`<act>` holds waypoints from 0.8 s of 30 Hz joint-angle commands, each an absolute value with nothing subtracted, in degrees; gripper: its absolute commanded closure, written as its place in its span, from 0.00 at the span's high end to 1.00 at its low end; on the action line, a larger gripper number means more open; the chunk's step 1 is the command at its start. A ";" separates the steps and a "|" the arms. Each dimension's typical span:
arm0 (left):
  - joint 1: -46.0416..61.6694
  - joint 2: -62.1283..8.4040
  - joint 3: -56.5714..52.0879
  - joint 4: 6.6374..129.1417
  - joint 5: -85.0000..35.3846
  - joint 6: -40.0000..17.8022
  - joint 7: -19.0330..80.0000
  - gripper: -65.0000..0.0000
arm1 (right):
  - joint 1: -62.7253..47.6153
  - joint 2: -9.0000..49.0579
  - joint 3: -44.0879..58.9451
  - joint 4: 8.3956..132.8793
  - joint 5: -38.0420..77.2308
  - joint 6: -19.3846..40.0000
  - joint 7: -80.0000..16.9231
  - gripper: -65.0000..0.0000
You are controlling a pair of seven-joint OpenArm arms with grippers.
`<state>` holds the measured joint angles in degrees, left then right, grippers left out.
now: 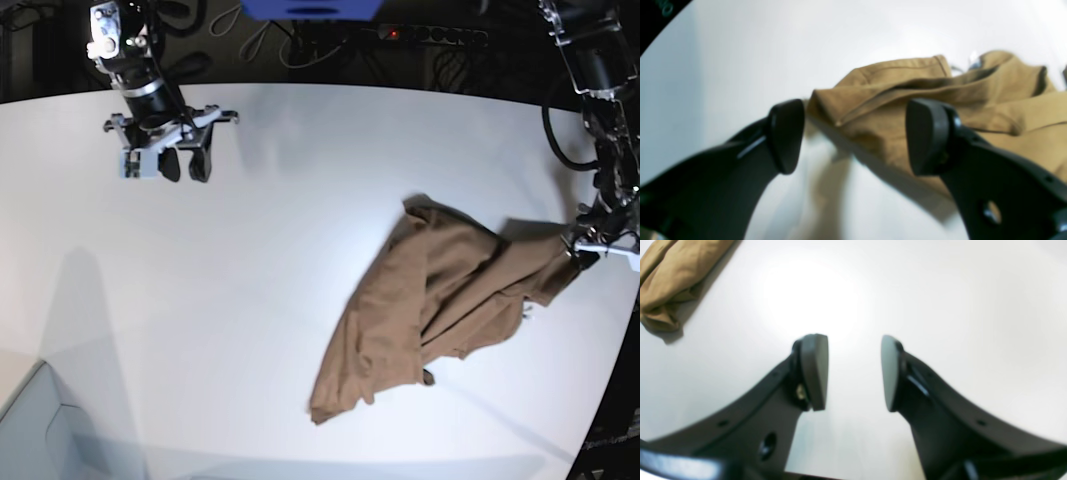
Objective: Layout the t-shirt on the table in an organized manner, then fold the t-shirt properly
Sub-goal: 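Lower the left gripper onto the brown t-shirt edge and grasp it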
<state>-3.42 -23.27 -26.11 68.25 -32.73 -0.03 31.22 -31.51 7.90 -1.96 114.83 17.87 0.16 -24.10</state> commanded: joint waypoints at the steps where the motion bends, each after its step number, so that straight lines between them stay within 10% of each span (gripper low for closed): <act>1: -4.44 -24.92 -25.27 68.44 -33.27 -0.31 28.62 0.71 | -31.69 8.13 -1.89 115.82 17.98 0.31 -22.64 0.41; 19: -9.71 -24.75 -22.99 62.46 -26.07 -0.31 24.75 0.70 | -31.16 8.04 -1.89 115.47 17.98 0.31 -25.80 0.40; 24: -12.70 -24.92 -21.05 56.57 -26.07 -0.31 24.75 0.44 | -31.16 8.04 -1.89 115.47 17.98 0.31 -25.80 0.40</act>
